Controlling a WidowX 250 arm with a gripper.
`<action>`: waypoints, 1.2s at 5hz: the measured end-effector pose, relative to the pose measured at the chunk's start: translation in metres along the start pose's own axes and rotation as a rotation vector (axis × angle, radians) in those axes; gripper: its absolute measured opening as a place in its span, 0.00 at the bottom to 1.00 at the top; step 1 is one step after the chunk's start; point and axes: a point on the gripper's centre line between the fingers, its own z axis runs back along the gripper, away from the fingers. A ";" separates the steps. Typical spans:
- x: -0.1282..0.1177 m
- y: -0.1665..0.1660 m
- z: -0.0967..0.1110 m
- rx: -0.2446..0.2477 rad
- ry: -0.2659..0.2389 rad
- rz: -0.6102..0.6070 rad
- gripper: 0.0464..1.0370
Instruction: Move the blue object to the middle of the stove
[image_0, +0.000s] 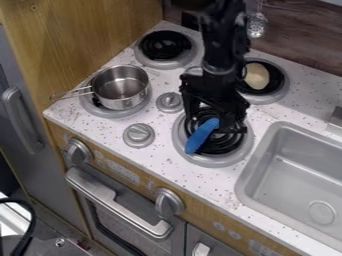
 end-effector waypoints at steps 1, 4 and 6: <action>-0.001 -0.003 -0.019 -0.002 0.007 0.001 0.96; 0.024 -0.004 -0.051 -0.032 0.007 0.013 0.63; 0.026 -0.004 -0.049 -0.015 0.028 -0.014 0.30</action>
